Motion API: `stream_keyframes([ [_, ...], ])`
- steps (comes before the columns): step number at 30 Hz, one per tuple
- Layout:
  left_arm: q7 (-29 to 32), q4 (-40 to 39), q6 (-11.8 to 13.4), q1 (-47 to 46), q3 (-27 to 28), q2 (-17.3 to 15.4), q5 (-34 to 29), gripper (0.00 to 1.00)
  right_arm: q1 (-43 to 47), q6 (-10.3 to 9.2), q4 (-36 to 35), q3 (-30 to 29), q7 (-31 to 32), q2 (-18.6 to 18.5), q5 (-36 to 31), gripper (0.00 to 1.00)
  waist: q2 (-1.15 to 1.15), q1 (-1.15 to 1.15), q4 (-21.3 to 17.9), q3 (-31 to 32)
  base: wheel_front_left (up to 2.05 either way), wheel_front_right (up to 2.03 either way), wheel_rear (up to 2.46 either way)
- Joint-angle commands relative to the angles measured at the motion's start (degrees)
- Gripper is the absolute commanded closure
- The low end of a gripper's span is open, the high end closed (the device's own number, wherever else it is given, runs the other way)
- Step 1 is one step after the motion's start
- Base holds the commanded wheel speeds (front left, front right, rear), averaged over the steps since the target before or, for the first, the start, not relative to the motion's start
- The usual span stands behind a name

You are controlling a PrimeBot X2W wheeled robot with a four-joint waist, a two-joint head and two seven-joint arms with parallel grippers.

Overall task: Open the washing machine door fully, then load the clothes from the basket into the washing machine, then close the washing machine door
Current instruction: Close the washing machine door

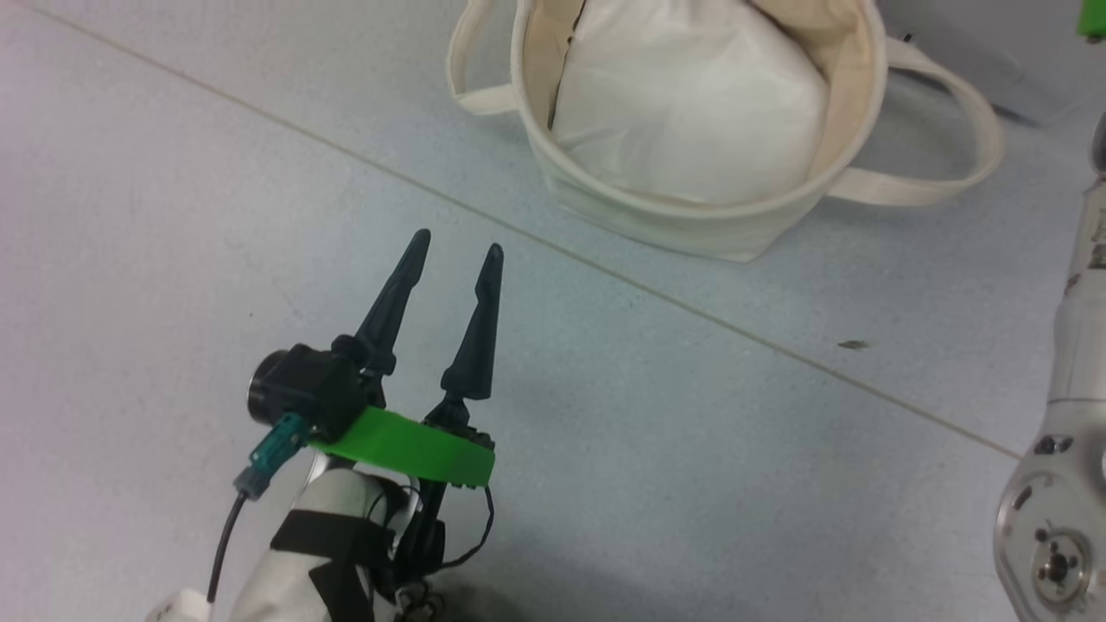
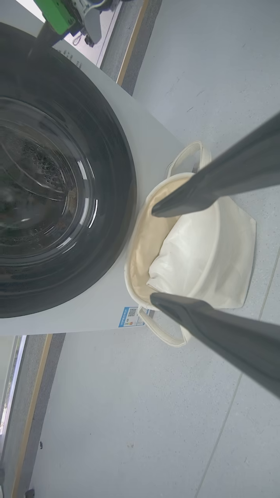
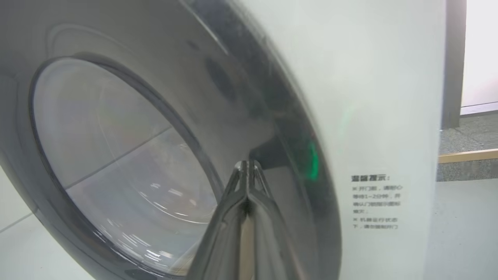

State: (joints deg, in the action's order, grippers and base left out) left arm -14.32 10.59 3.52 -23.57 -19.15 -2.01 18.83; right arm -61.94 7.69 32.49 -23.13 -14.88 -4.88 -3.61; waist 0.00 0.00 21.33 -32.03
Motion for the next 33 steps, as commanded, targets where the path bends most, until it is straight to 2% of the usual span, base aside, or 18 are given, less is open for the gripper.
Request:
stream_keyframes([
  [1,-0.7,-1.0,-0.1,0.7,2.7,-0.9,-0.6,0.0,1.7,-0.2,-3.1,2.9,-0.1,0.6,1.5,1.0,0.0,0.0,-1.1,2.4,0.0,0.0,0.0],
  [8,-0.7,0.6,-1.5,3.0,5.8,-0.9,-3.7,0.0,14.7,-0.2,-6.7,13.3,-0.1,1.7,9.1,1.0,0.0,0.0,-5.4,8.9,0.0,0.0,0.0],
  [12,-0.7,1.5,-2.6,4.6,8.2,-0.9,-5.5,0.0,22.4,-0.2,-8.3,21.2,-0.1,1.9,20.1,0.99,0.0,0.0,-9.0,12.5,0.0,0.0,0.0],
  [13,-0.7,1.5,-2.6,4.6,8.2,-0.9,-5.5,0.0,22.4,-0.2,-8.3,21.2,-0.1,1.9,20.1,0.99,0.0,0.0,-9.0,12.5,0.0,0.0,0.0],
  [16,-0.7,2.1,-3.5,6.0,9.9,-0.9,-7.1,0.0,27.6,-0.2,-11.3,26.3,-0.1,2.0,25.1,1.0,0.0,0.0,-11.9,14.8,0.0,0.0,0.0],
  [19,-0.7,2.4,-4.4,7.0,11.2,-0.9,-8.1,0.0,32.8,-0.2,-15.0,28.6,-0.1,2.0,25.1,1.0,0.0,0.0,-14.2,16.8,0.0,0.0,0.0],
  [25,-0.7,2.3,-5.6,9.4,13.5,-0.9,-9.6,0.0,42.9,-0.2,-22.0,28.5,-0.1,2.0,24.1,1.0,0.0,0.0,-17.6,20.3,0.0,0.0,0.0],
  [27,-0.7,2.1,-5.7,10.1,14.5,-0.9,-10.2,0.0,45.8,-0.2,-23.9,29.1,-0.1,2.0,24.4,0.95,0.0,0.0,-18.4,20.9,0.0,0.0,0.0],
  [28,-0.7,1.9,-5.8,10.4,14.9,-0.9,-10.4,0.0,47.2,-0.2,-24.6,29.6,-0.1,2.0,24.2,0.82,0.0,0.0,-18.8,21.0,0.0,0.0,0.0],
  [29,-0.7,1.7,-5.9,10.5,15.3,-0.9,-10.5,0.0,48.4,-0.2,-24.9,29.4,-0.1,2.0,24.4,0.78,0.0,0.0,-19.0,21.2,0.0,0.0,0.0],
  [31,-0.7,1.5,-6.1,10.9,15.7,-0.9,-10.6,0.0,50.3,-0.2,-25.6,28.9,-0.1,2.0,25.3,0.49,0.0,0.0,-19.4,21.7,0.0,0.0,0.0],
  [33,-0.7,1.3,-6.2,11.3,15.9,-0.9,-10.5,0.0,51.9,-0.2,-26.3,28.5,-0.1,2.0,25.6,0.44,0.0,0.0,-19.6,22.4,0.0,0.0,0.0],
])
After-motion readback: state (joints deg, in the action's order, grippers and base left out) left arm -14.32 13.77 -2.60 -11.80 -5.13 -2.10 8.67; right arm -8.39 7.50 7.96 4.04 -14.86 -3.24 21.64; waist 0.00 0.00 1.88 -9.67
